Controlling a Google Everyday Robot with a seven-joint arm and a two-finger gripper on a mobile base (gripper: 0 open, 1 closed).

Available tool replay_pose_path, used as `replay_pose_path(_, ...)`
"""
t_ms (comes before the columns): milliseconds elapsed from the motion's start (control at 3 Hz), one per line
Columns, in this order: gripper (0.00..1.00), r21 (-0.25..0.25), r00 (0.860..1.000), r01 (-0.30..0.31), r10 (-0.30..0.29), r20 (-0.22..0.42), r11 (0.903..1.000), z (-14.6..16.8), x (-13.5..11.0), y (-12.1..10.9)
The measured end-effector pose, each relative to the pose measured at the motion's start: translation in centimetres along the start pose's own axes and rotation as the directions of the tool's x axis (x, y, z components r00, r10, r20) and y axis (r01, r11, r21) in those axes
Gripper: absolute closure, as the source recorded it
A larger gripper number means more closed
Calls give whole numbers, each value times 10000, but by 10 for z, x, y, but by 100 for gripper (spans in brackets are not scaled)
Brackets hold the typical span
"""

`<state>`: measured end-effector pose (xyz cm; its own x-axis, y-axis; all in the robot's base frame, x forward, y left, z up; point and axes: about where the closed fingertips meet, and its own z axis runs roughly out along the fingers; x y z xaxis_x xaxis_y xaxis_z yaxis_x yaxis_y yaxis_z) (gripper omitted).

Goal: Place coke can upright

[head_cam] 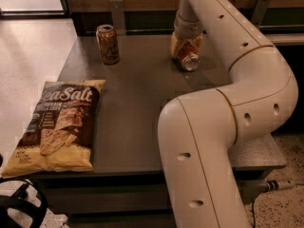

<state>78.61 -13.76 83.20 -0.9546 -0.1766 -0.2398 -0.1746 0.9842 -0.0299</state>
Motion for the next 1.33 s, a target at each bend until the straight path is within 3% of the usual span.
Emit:
replay_pose_path(333,100,-14,10000,14,-14,84,10000,4,-3,1)
replay_pose_path(667,100,-11,10000,18,-18,91,10000,4,-4,1)
replay_pose_path(1333,100,188,9925,21,-43,1222,9998,-43,-9,-21)
